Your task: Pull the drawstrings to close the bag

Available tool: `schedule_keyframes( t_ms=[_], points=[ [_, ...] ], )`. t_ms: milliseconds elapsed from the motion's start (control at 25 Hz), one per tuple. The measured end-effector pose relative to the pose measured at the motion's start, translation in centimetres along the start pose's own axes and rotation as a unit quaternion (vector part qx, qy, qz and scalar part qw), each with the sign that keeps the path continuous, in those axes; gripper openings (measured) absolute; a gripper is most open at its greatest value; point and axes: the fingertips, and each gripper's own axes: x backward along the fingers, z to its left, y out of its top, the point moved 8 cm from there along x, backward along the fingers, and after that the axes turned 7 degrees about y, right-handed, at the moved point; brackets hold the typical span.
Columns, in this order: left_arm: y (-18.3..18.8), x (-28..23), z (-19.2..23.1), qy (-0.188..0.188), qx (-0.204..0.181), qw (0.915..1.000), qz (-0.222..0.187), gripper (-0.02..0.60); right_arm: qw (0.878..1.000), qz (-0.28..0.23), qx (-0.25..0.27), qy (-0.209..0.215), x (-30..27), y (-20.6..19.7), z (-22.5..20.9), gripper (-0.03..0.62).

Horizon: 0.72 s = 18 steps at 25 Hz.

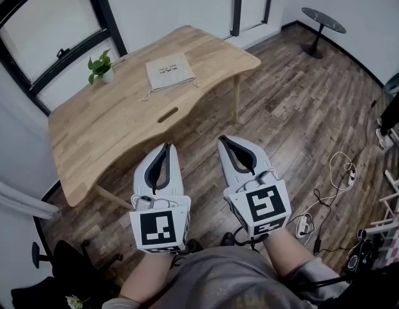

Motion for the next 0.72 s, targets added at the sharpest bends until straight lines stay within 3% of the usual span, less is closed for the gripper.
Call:
schedule_keyframes(
  t_ms=[200, 400, 720],
  points=[
    [-0.3, -0.2, -1.0, 0.0, -0.003, 1.0, 0.007, 0.0, 1.0, 0.015, -0.01, 0.002, 0.8, -0.6, -0.6, 0.028],
    [-0.3, -0.5, -2.6, 0.006, -0.003, 0.9998, 0.018, 0.0, 0.999, -0.02, -0.035, 0.0, 2.2, -1.1, -2.4, 0.029],
    [-1.1, -1.0, -4.4, 0.036, 0.0, 0.9989, 0.031, 0.0, 0.999, 0.01, -0.029, 0.029, 3.0, -2.6, -4.4, 0.029]
  ],
)
